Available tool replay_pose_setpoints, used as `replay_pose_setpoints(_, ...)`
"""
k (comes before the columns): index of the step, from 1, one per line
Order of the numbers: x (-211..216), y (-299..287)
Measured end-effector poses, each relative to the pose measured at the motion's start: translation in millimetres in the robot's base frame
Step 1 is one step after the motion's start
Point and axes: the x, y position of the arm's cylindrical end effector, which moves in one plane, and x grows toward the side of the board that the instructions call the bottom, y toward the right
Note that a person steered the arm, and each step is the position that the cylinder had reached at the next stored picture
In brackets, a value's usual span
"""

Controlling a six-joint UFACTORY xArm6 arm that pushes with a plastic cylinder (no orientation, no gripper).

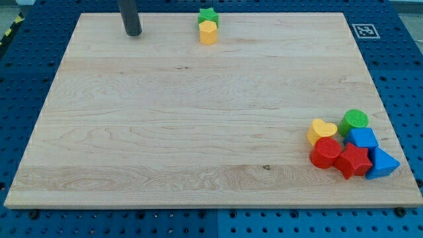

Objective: Separate the green star and yellow hexagon

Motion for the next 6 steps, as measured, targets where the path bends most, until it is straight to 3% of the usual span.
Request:
replay_pose_setpoints(1,0.0,0.0)
replay_pose_setpoints(3,-46.2,1.1)
replay_pose_setpoints(6,-60.9,123.7)
